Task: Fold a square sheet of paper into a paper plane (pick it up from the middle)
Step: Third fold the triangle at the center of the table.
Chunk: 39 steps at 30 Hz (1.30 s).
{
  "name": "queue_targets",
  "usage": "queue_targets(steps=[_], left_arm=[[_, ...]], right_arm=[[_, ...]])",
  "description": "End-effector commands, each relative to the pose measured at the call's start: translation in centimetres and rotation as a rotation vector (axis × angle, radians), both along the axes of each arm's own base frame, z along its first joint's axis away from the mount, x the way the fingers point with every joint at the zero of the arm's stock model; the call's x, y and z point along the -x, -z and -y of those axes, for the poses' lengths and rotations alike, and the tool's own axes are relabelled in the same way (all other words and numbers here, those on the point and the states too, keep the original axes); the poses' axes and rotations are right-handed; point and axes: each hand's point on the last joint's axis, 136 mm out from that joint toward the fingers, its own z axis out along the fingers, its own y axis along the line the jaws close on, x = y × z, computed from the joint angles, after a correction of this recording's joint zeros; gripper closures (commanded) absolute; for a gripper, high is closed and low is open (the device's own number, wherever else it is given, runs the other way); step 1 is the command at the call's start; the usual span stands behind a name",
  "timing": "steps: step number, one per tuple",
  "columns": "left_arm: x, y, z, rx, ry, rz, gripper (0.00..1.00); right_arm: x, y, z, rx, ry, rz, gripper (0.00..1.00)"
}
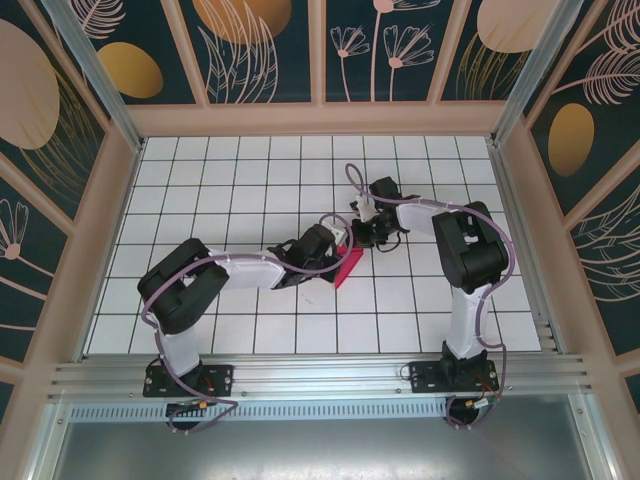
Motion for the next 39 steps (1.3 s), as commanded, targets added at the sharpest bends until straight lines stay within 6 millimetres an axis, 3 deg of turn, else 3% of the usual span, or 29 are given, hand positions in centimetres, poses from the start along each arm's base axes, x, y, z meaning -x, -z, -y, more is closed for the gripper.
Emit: queue_targets(steps=[1,7,23,39], left_arm=[[-0.2,0.1,0.3,0.017,0.028,0.003,1.0],[0.0,0.7,1.0,0.025,0.052,-0.021,1.0],[-0.2,1.0,0.4,0.025,0.013,-0.021,1.0],[0.8,3.0,-0.3,0.034,-0.03,-0.097,1.0]], right_arm=[[1.4,1.8,0.1,0.034,-0.02,-0.068,0.92],[1.4,1.9,0.1,0.034,-0.019,-0.072,0.92],[1.4,1.7,0.0,0.035,-0.019,-0.071,0.92],[0.7,0.7,-0.5,0.01,0.005,-0.058,0.9]])
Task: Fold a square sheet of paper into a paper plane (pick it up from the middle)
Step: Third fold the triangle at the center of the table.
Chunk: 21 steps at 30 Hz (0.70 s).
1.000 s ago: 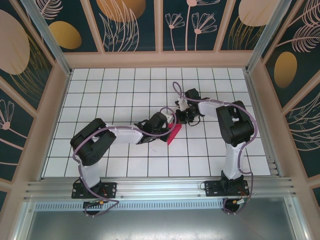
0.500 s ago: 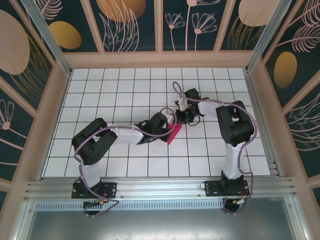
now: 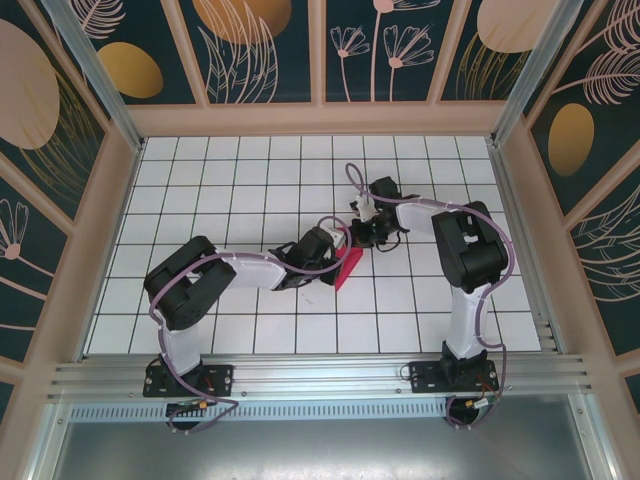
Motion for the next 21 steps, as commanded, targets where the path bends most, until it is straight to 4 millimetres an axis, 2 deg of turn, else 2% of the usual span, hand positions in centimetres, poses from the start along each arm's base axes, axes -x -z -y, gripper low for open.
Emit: queue_targets(steps=[1,4,8,13,16,21], left_arm=[[0.1,1.2,-0.5,-0.01,-0.016,-0.024,1.0],[-0.1,1.5,-1.0,-0.045,-0.021,-0.012,1.0],[-0.3,1.6,-0.8,-0.061,-0.013,-0.01,1.0],[-0.3,1.7,-0.8,-0.059,-0.012,-0.011,1.0],[-0.2,1.5,-0.8,-0.05,-0.013,-0.01,1.0],[-0.2,1.5,-0.5,-0.043,-0.004,-0.011,1.0]], right_arm=[[0.6,0.6,-0.4,0.01,-0.003,-0.04,0.9],[0.1,-0.4,-0.6,-0.007,0.006,-0.021,0.89],[-0.8,-3.0,-0.6,-0.046,0.034,0.028,0.85],[-1.8,-5.6,2.1,-0.042,0.16,0.092,0.8],[-1.0,-5.8,3.5,-0.038,0.213,0.102,0.8],[1.8,-5.7,3.5,-0.11,0.228,0.059,0.91]])
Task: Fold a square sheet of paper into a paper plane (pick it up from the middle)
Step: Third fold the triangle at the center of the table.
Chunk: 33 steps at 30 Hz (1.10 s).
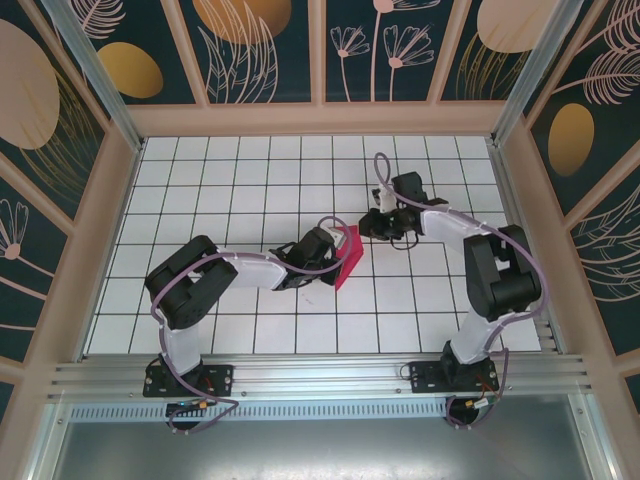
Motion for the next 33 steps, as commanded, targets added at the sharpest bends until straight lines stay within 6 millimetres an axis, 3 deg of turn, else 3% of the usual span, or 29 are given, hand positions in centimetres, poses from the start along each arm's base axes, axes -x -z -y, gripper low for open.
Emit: queue_targets(steps=[1,6,13,27,33], left_arm=[[0.0,1.3,-0.6,-0.04,0.002,-0.015,1.0],[0.1,1.4,-0.9,-0.041,-0.007,-0.017,1.0],[0.0,1.0,-1.2,-0.039,-0.022,0.0,1.0],[0.3,1.7,-1.7,-0.065,-0.028,-0.019,1.0],[0.4,2.0,-1.7,-0.071,-0.024,-0.029,1.0]], right_arm=[[1.9,0.3,-0.5,-0.076,0.017,-0.045,0.92],[3.5,1.1,-1.6,-0.167,0.0,-0.089,0.97],[3.5,2.4,-2.4,-0.201,-0.008,-0.131,0.97],[4.0,5.9,-2.1,-0.175,0.011,-0.19,0.98],[4.2,6.5,-1.8,-0.156,0.009,-0.194,0.97]])
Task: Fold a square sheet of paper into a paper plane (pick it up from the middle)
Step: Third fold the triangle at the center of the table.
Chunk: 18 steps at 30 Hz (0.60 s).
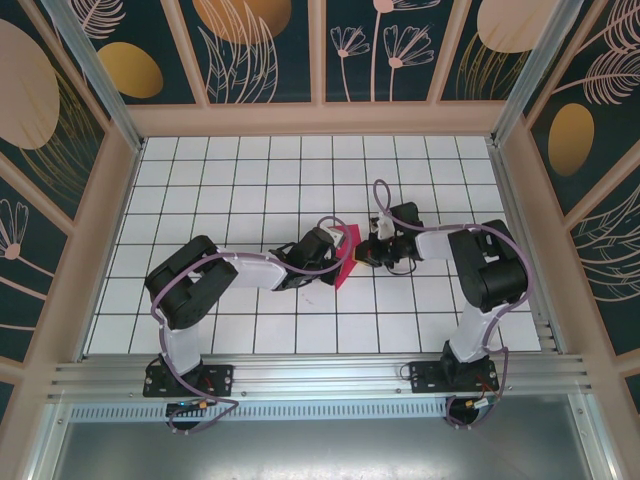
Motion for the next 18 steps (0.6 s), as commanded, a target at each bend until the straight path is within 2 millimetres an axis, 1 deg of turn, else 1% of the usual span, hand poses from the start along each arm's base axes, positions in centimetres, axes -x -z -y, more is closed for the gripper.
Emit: queue_targets(steps=[1,3,5,7,9,11,13,16,18], left_arm=[[0.6,2.1,-1.7,-0.073,-0.02,-0.039,1.0],[0.6,2.4,-2.0,-0.084,-0.025,-0.043,1.0],[0.7,2.3,-2.0,-0.082,-0.027,-0.042,1.0],[0.7,2.3,-2.1,-0.084,-0.029,-0.042,1.0],[0.6,2.2,-2.1,-0.088,-0.032,-0.04,1.0],[0.5,2.0,-2.1,-0.085,-0.036,-0.034,1.0],[0.5,2.1,-2.1,-0.085,-0.036,-0.038,1.0],[0.5,2.0,-2.0,-0.08,-0.038,-0.042,1.0],[0.6,2.1,-2.0,-0.082,-0.035,-0.045,1.0]], right_arm=[[0.4,0.6,-0.1,-0.004,-0.018,-0.006,0.96],[0.3,-0.1,-0.3,-0.016,-0.021,0.007,0.96],[-0.1,-1.7,-0.2,-0.047,-0.019,0.041,0.95],[-0.4,-2.8,0.2,-0.053,-0.008,0.066,0.95],[-0.6,-3.4,0.6,-0.058,0.0,0.078,0.95],[-0.5,-3.4,0.7,-0.063,-0.008,0.08,0.96],[-0.4,-2.8,0.9,-0.056,-0.001,0.068,0.97],[-0.2,-2.2,0.6,-0.072,-0.008,0.047,0.97],[-0.4,-1.6,0.8,-0.06,0.0,0.044,0.97]])
